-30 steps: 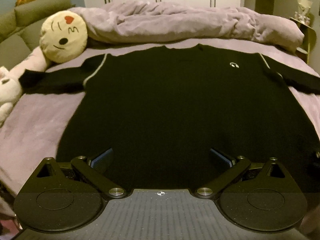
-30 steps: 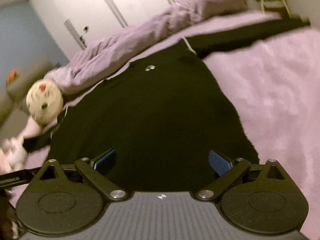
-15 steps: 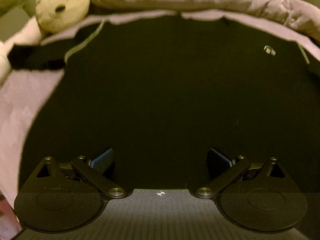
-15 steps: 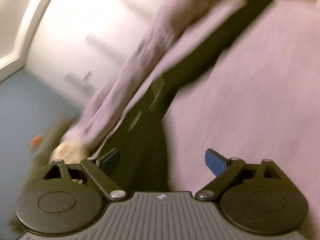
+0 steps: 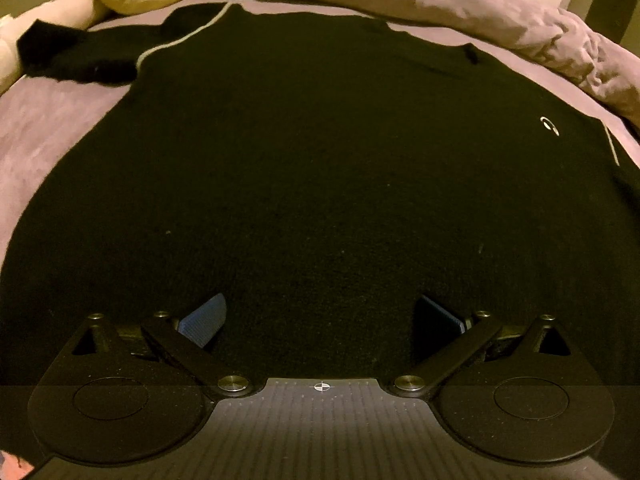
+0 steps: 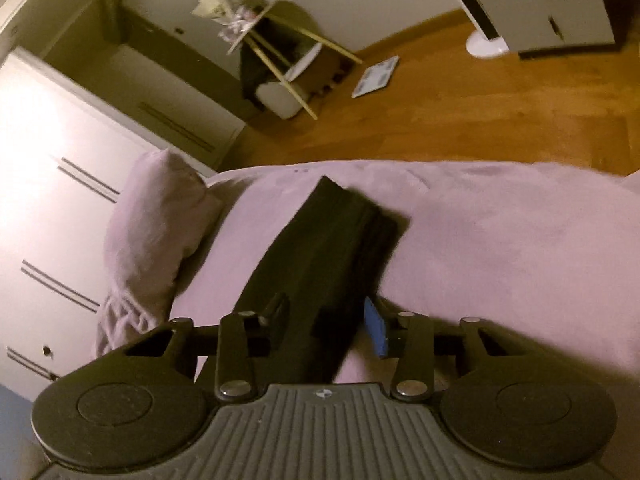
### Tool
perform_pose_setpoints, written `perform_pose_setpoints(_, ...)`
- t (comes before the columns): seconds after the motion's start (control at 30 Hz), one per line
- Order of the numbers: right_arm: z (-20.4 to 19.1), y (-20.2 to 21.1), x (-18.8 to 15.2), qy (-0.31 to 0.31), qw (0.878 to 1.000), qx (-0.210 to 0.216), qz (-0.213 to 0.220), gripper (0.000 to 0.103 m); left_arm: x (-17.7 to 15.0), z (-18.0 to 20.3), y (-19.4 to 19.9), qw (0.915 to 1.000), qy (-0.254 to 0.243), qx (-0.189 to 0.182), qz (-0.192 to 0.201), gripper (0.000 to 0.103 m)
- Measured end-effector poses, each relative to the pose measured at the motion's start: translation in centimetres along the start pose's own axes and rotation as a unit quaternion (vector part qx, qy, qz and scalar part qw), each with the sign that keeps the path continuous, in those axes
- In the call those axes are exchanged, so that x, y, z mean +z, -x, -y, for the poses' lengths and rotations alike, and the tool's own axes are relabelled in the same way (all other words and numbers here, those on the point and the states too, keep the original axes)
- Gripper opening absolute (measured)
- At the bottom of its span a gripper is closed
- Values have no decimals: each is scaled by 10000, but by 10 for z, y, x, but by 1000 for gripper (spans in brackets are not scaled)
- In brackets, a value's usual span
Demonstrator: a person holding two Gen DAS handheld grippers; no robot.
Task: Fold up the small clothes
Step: 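Grasp the black sleeve cuff nearest the right gripper with the right gripper, then carry the sleeve across the sweater body and open the right gripper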
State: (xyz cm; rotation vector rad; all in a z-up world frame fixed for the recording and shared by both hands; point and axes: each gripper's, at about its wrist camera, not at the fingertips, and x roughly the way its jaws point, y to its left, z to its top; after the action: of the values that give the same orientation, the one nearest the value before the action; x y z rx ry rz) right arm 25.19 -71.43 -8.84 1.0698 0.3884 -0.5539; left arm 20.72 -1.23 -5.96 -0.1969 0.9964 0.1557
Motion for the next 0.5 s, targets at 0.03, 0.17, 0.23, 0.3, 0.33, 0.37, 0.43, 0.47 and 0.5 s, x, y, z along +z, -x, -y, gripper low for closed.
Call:
perform_pose_setpoints(0.03,-5,-6,4,-53,10000,-35,41,31,0,0,0,10000,-5,-3,-3,103)
perform_pose_setpoints(0.17,-9,-6,3,-95,9998,-50,167,13,0,-2,0,9999,75,-12,74,103)
perform_pose_setpoints(0.23,-18,3,-2,99,9996,-31,253,12,-1,-3,1,9998,160,-4,128,103)
perform_pose_setpoints(0.3,-38,14,-7,560,9977,34,387,11,0,-3,3,9998,186,21,110,103)
perform_pose_setpoints(0.33,-53,22,-6,784,9959,95,438,11,1,-2,4,9998,154,33,88,103)
perform_pose_setpoints(0.37,-71,31,-11,1069,9928,232,487,11,3,-1,6,9999,101,31,87,103)
perform_pose_setpoints(0.43,-111,48,-25,1618,9840,510,546,11,3,-2,13,9999,17,-13,159,103)
perform_pose_setpoints(0.47,-130,55,-34,1858,9787,661,566,11,3,-3,18,9997,-9,-47,227,103)
perform_pose_setpoints(0.5,-157,66,-49,2176,9699,921,581,11,3,-5,23,9995,-27,-86,298,103)
